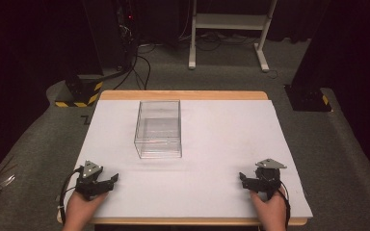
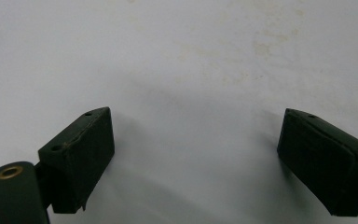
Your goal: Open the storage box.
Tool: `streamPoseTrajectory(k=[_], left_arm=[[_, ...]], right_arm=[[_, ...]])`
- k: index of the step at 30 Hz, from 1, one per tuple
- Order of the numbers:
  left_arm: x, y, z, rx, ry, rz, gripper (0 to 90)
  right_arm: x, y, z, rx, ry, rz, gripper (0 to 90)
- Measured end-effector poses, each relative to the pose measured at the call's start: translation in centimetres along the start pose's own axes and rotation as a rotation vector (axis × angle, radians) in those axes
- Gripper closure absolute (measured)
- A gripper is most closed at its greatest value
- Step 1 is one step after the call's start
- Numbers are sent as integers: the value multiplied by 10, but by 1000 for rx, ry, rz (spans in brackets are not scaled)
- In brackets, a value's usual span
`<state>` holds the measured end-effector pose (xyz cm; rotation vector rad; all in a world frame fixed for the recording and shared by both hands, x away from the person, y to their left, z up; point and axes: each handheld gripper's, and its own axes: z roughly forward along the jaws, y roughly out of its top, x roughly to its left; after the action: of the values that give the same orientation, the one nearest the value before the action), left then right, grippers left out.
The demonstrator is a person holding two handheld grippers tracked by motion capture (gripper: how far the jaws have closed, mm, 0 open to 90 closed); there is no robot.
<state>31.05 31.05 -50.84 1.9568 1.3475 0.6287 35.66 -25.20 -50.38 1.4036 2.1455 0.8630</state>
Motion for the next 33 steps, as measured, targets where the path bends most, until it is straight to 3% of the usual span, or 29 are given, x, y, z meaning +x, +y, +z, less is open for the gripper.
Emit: streamPoseTrajectory(k=[23, 33], left_arm=[[1, 1, 0, 5, -1, -2, 291], [2, 4, -1, 10, -11, -22, 326]], right_arm=[[0, 0, 0, -1, 1, -2, 106], [0, 0, 0, 0, 2, 1, 106]])
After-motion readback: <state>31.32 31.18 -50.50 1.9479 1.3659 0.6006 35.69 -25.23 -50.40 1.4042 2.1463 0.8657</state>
